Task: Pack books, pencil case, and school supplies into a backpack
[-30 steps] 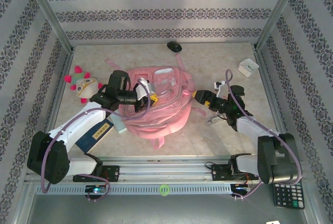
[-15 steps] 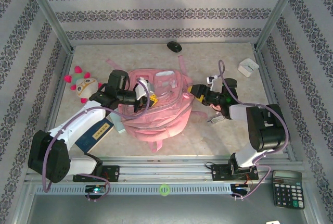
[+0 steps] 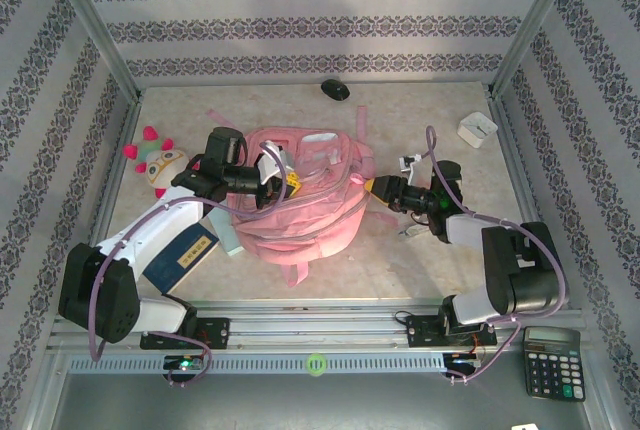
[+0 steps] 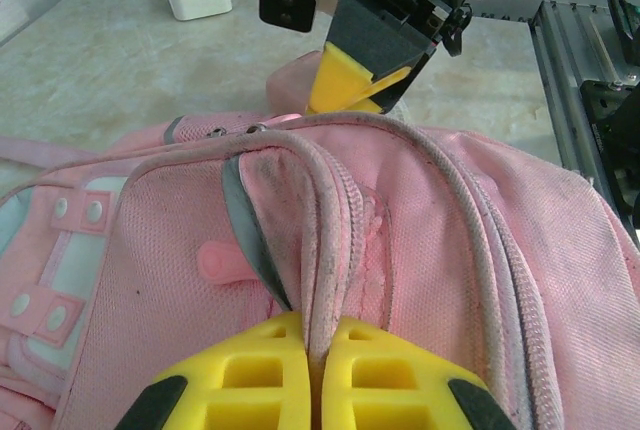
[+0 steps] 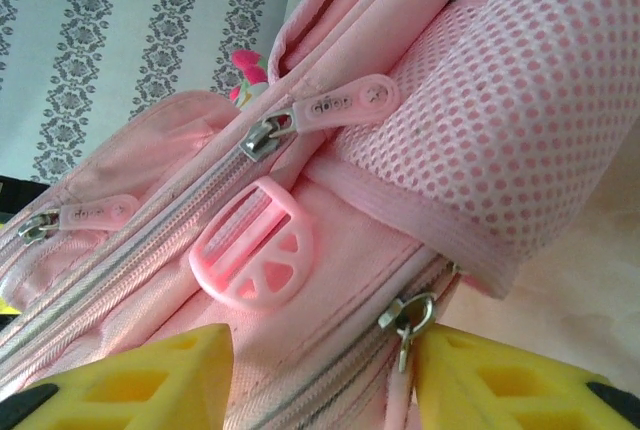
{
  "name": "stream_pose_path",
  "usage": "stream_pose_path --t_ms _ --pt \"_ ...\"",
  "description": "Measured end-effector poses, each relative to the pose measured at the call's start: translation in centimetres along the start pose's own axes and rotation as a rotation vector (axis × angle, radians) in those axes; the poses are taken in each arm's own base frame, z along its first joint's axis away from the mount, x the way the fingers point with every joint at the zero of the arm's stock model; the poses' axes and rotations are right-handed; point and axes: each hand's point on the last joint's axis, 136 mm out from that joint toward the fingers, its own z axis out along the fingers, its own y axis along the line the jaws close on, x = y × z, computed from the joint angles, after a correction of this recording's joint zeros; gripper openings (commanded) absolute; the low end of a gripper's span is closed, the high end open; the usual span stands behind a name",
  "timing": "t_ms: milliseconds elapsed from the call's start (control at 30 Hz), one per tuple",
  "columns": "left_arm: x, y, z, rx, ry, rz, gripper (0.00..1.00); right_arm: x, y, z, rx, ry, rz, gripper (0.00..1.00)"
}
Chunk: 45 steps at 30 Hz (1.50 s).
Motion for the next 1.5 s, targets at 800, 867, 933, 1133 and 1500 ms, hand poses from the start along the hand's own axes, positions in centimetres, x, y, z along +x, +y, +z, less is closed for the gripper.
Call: stream_pose_path --t_ms 800,867,933,1133,1500 --pt "-0.1 2.0 -0.1 -0.109 0.015 -0.014 0.0 0.8 -1.9 -0.2 0.148 -0.011 0.018 0.03" --pt "0.1 2.5 0.1 -0.163 0.044 -0.01 0.0 1.2 -1.2 0.1 0.18 0.009 -0.013 0.02" --pt "0.1 3.0 0.6 -0.236 0.077 0.006 0.0 1.2 -0.2 0.3 0.209 0.02 -0.057 0.02" --pt "0.1 4.0 1.5 -0.422 0.154 0.007 0.0 1.9 2.7 0.7 0.273 0.062 -0.165 0.0" --pt "0.2 7.1 3.6 -0.633 0.21 -0.119 0.0 7.3 8.2 1.9 0.274 0.187 -0.276 0.0"
